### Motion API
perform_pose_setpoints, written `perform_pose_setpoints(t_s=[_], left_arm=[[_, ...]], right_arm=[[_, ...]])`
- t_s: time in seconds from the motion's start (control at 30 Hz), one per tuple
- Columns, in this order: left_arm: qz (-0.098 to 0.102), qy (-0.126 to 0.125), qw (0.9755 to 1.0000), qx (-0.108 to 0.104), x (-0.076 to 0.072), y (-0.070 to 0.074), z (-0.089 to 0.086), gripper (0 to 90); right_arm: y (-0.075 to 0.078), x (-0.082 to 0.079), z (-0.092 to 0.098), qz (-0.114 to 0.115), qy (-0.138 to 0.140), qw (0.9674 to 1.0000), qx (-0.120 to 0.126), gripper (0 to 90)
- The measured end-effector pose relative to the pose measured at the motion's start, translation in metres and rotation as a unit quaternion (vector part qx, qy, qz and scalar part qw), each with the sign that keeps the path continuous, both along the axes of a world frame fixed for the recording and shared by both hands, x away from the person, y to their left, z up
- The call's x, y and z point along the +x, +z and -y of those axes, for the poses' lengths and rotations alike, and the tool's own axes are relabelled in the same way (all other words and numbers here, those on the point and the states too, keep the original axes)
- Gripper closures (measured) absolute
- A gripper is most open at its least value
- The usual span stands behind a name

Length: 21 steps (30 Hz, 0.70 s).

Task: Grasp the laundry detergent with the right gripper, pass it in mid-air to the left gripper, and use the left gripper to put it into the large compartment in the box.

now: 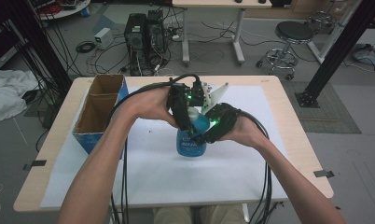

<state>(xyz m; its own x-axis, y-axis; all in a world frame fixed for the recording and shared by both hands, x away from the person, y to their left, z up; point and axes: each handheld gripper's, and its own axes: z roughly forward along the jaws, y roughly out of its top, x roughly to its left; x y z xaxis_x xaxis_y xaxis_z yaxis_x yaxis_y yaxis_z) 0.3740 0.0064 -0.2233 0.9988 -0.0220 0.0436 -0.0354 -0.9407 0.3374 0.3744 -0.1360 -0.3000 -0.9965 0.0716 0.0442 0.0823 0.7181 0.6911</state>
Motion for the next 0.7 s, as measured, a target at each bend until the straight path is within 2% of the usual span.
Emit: perform_pose_setpoints(t_s=[0.3, 0.5, 0.7], left_arm=[[-0.001, 0.002, 1.0, -0.002, -0.0015, -0.0009, 0.0001, 38.3], [-0.001, 0.003, 1.0, 0.001, -0.0014, -0.0026, -0.0004, 38.3], [-0.003, 0.007, 1.0, 0.001, -0.0011, -0.0049, -0.0018, 38.3]], right_arm=[[-0.0005, -0.0001, 0.0, 0.0, 0.004, 1.0, -0.002, 44.2], [-0.0011, -0.0007, 0.0004, -0.009, 0.006, 0.9999, -0.001, 40.3], [-0.0021, 0.0001, 0.0014, -0.004, 0.001, 1.0, -0.002, 37.3]])
